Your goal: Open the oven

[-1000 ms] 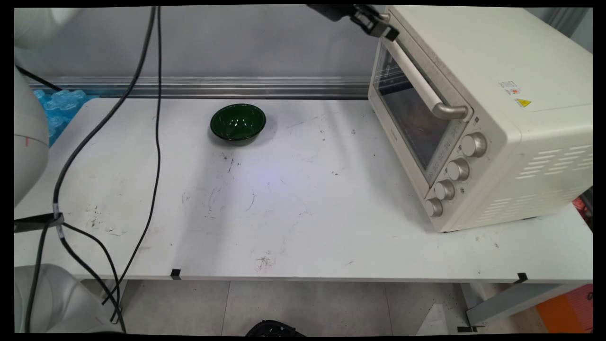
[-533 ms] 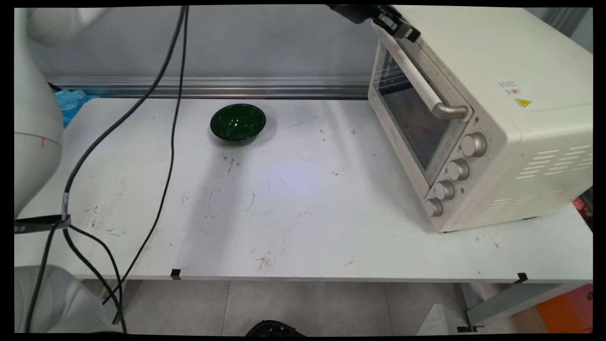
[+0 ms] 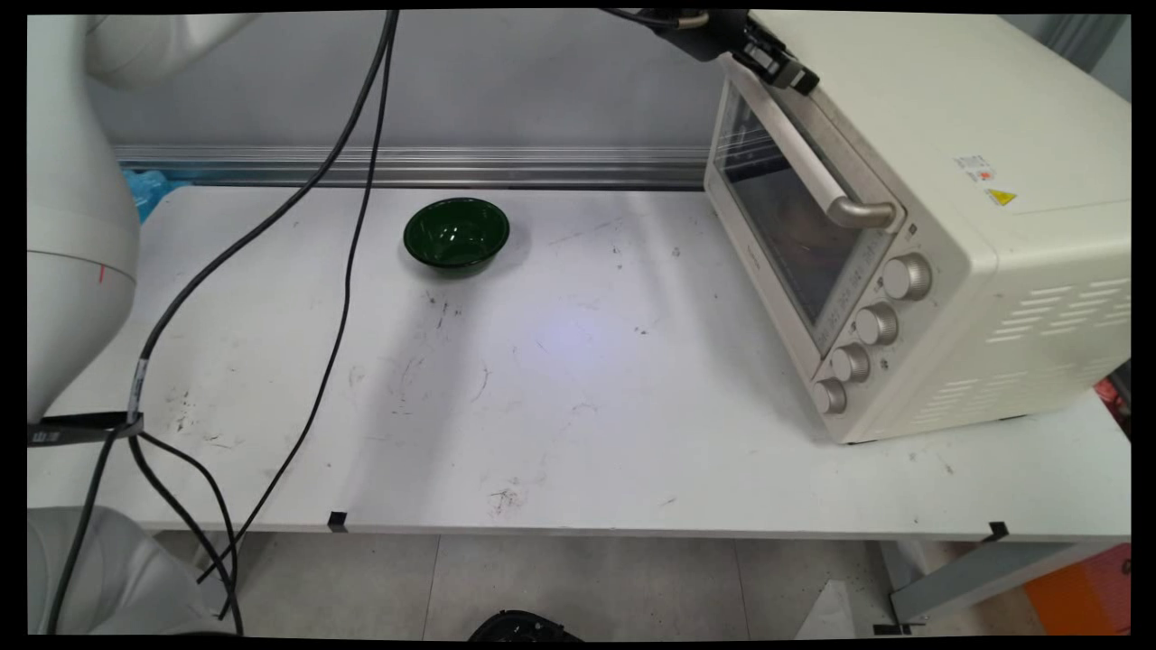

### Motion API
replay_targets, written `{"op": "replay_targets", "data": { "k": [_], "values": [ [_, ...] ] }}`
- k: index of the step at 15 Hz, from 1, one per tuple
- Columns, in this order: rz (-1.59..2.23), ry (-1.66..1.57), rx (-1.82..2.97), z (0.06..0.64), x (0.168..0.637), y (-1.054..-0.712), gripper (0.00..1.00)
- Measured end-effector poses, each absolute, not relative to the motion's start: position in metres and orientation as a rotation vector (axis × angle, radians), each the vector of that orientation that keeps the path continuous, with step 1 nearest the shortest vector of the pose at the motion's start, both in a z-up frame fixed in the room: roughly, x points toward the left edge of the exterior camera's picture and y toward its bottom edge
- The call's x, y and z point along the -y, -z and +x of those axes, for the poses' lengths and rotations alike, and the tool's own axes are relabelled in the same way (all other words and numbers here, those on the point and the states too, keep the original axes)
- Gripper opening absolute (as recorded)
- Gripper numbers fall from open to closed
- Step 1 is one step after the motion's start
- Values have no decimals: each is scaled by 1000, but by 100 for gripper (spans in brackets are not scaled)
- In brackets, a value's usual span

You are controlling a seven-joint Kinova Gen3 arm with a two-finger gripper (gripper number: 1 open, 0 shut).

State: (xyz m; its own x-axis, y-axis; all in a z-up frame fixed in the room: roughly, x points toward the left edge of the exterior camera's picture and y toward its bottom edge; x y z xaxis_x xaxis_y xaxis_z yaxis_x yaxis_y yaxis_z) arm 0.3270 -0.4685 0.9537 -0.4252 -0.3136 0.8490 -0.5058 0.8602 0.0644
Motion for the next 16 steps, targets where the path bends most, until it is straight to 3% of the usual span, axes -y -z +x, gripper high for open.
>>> {"op": "replay_targets", "data": {
  "k": [16],
  "values": [
    [537, -243, 2094, 328, 466, -942, 0]
  ]
}}
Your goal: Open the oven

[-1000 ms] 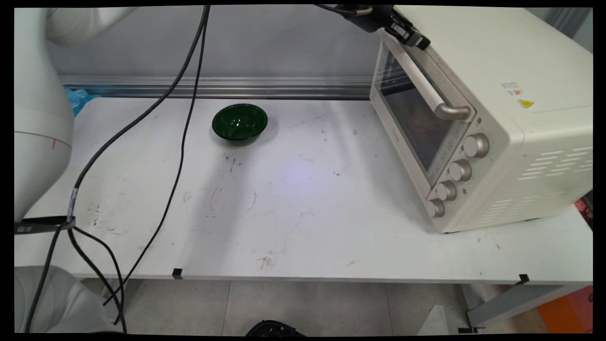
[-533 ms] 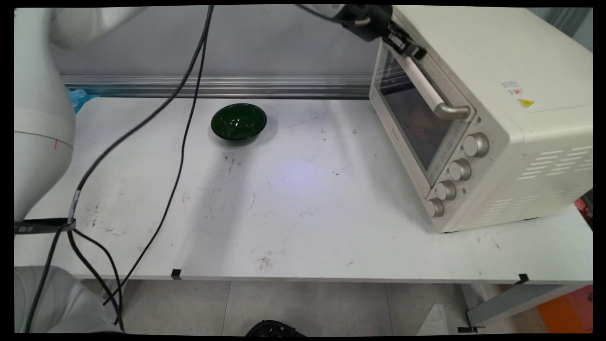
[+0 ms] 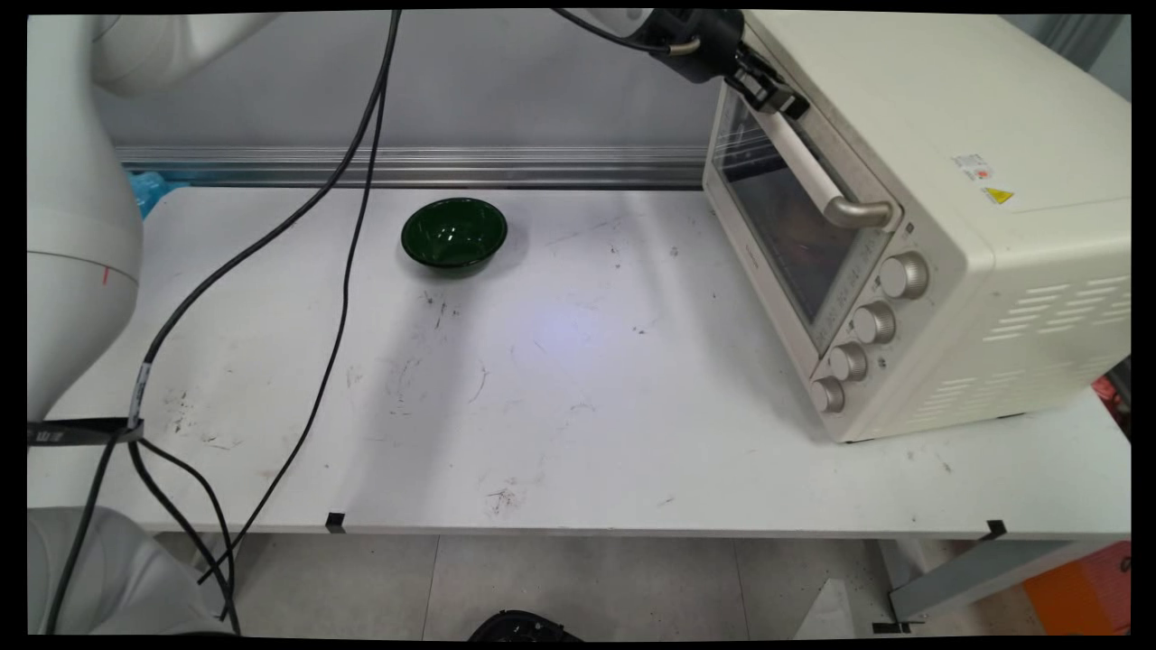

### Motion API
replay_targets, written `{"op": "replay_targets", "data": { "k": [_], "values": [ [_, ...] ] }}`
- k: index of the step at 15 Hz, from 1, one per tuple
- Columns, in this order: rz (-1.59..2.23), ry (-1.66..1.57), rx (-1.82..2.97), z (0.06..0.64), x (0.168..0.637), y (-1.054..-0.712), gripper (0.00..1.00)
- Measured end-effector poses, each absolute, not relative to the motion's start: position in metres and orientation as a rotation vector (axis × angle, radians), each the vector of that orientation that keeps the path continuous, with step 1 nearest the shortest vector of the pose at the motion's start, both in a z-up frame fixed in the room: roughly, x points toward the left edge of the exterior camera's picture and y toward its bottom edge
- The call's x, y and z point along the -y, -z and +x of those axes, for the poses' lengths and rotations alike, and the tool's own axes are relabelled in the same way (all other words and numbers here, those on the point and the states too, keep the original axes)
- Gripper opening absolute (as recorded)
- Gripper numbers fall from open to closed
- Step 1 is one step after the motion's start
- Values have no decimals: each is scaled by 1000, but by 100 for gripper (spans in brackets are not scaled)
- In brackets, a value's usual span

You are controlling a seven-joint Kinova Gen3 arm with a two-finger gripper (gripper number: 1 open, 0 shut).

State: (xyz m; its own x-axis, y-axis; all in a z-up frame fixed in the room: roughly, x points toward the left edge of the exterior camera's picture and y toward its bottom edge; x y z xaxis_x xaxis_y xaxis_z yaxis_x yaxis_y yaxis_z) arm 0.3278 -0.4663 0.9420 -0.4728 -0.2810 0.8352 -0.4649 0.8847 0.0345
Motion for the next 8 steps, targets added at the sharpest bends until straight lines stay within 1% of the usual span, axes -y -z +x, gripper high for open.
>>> {"op": "replay_targets", "data": {
  "k": [8],
  "values": [
    [514, -255, 2103, 332, 466, -947, 0]
  ]
}}
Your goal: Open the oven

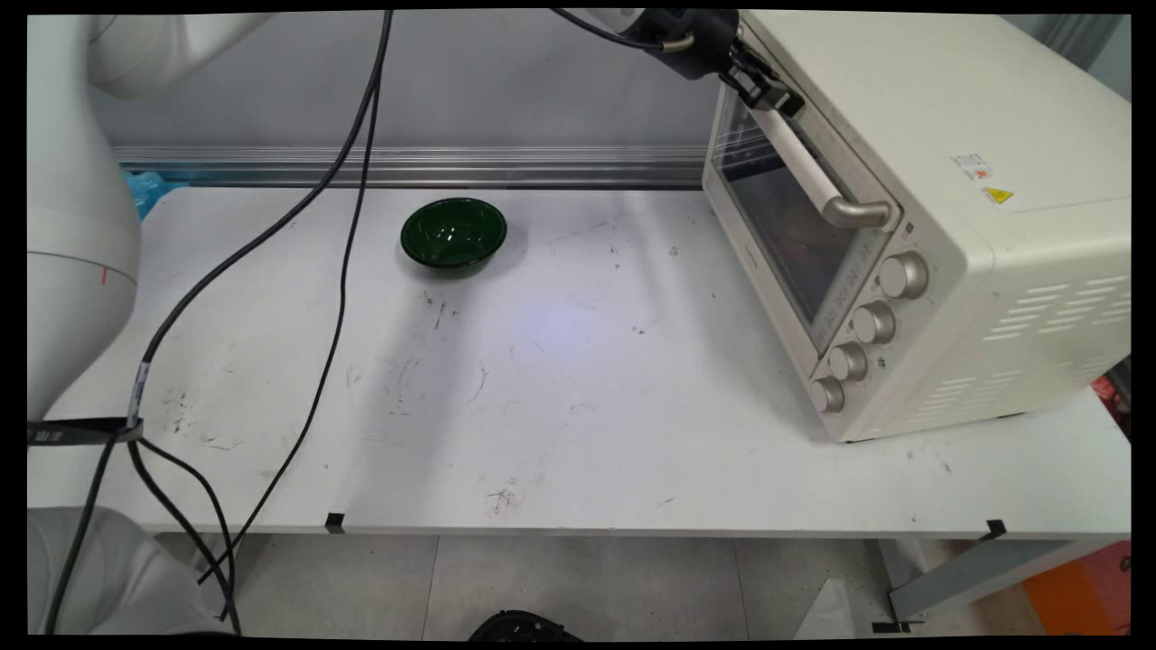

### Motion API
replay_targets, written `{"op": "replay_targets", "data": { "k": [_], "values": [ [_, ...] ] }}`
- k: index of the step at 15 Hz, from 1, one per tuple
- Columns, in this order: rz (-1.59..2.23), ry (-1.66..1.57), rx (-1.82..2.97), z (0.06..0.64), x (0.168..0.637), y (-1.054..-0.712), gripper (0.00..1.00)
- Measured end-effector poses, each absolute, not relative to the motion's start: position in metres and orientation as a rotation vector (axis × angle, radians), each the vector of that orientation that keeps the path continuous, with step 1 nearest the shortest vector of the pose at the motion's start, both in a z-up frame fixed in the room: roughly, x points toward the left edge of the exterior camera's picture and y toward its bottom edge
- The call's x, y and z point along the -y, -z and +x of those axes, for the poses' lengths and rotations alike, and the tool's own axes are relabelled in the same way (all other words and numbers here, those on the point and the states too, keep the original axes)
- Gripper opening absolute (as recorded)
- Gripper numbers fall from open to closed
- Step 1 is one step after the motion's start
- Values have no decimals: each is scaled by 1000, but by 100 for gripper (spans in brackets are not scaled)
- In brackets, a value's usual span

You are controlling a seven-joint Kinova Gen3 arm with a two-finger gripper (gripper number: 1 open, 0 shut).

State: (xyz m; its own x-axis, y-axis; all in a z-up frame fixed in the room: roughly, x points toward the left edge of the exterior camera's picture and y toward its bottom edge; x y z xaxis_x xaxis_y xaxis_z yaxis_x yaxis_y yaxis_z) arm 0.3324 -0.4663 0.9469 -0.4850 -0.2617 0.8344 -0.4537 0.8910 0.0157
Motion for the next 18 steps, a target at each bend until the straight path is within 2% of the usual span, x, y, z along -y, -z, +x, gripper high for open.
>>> {"op": "replay_targets", "data": {
  "k": [18],
  "values": [
    [504, -244, 2153, 356, 450, -945, 0]
  ]
}}
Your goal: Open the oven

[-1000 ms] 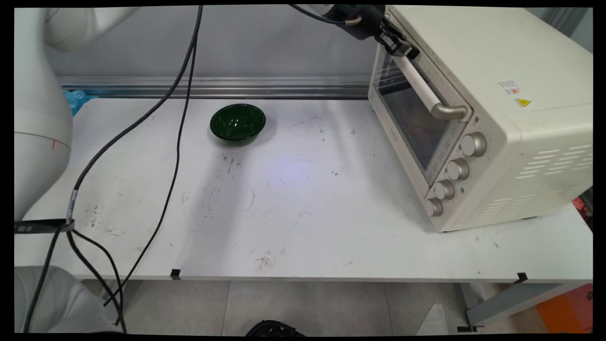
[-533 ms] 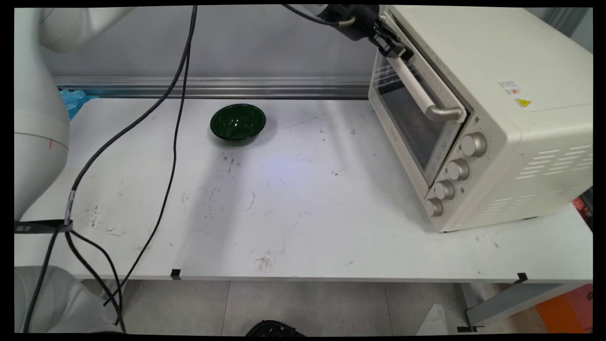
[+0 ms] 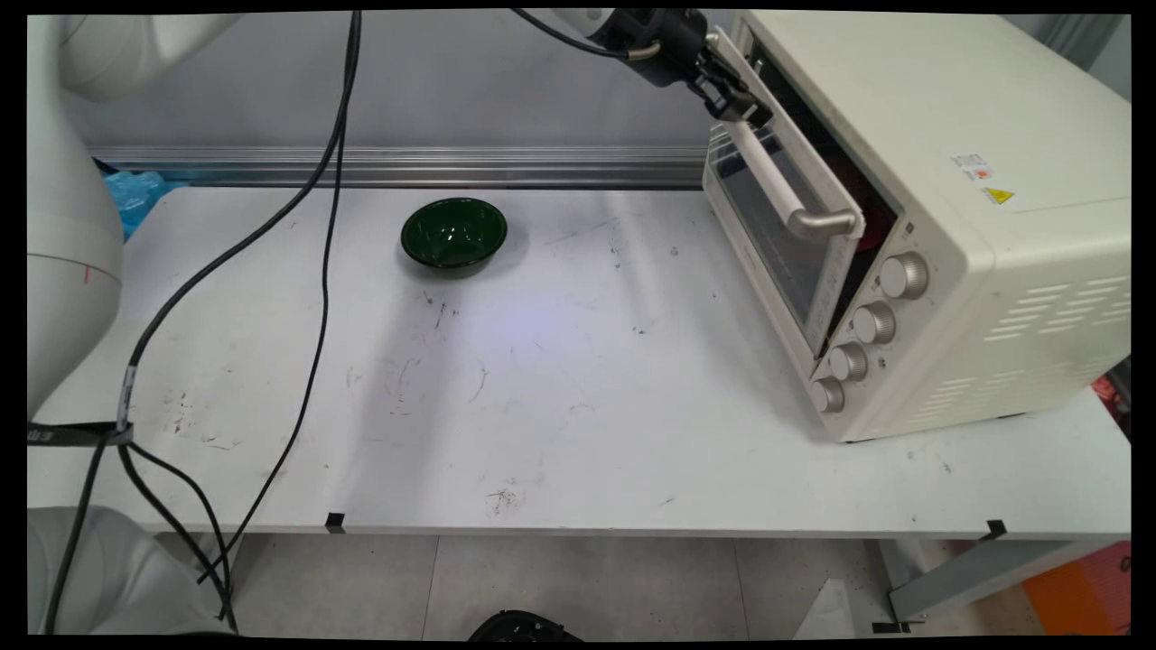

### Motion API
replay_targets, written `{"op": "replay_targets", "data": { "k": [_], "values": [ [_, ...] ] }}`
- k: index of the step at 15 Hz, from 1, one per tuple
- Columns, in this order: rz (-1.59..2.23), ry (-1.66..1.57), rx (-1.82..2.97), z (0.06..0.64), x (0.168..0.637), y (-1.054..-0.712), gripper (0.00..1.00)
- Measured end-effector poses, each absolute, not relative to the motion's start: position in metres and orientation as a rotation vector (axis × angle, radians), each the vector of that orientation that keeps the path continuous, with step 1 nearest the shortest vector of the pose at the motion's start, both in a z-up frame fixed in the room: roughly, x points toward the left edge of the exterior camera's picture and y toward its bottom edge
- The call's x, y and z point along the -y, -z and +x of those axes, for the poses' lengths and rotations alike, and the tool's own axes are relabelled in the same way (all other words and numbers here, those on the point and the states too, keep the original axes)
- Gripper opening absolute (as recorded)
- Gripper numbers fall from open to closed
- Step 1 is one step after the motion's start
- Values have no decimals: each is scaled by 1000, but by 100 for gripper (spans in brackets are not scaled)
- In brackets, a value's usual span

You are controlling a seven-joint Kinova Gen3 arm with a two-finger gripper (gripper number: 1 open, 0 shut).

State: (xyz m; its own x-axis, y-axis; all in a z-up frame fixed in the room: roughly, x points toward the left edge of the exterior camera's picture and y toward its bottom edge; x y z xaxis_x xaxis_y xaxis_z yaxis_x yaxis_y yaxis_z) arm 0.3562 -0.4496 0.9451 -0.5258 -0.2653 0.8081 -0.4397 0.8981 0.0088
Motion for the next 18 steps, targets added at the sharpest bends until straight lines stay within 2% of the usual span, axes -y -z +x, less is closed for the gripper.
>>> {"op": "replay_targets", "data": {
  "k": [18],
  "values": [
    [554, -188, 2222, 387, 410, -920, 0]
  ]
}}
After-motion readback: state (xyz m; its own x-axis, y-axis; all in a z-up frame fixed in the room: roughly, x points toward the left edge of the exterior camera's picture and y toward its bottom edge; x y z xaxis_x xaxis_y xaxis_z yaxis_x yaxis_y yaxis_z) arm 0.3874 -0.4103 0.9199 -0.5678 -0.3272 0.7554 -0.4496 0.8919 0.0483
